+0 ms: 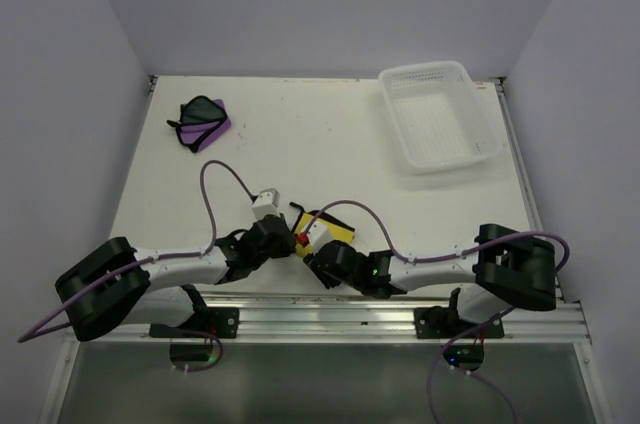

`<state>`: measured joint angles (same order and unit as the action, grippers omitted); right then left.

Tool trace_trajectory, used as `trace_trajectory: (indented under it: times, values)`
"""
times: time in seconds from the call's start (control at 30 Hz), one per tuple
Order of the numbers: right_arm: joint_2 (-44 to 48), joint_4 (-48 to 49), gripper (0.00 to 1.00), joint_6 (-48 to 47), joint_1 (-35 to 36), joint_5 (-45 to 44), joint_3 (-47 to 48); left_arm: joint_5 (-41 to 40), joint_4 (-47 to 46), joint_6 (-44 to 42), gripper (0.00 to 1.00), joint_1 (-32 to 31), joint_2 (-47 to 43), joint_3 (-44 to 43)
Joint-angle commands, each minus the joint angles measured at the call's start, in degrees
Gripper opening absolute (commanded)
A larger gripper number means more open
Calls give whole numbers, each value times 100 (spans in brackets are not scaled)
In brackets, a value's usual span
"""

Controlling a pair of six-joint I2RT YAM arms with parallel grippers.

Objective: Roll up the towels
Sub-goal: Roll the towel

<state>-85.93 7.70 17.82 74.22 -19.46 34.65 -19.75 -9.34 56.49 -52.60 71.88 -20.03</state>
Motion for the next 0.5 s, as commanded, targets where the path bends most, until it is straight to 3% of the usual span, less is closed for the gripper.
trace_trajectory:
  times: [0.0, 0.47]
  values:
    - [-213, -883, 42, -218, 84, -478, 181, 287, 91, -200, 0, 57, 55, 123]
    - [-688, -1438, 36, -350, 392, -1296, 516, 586, -24, -270, 0, 320, 98, 245]
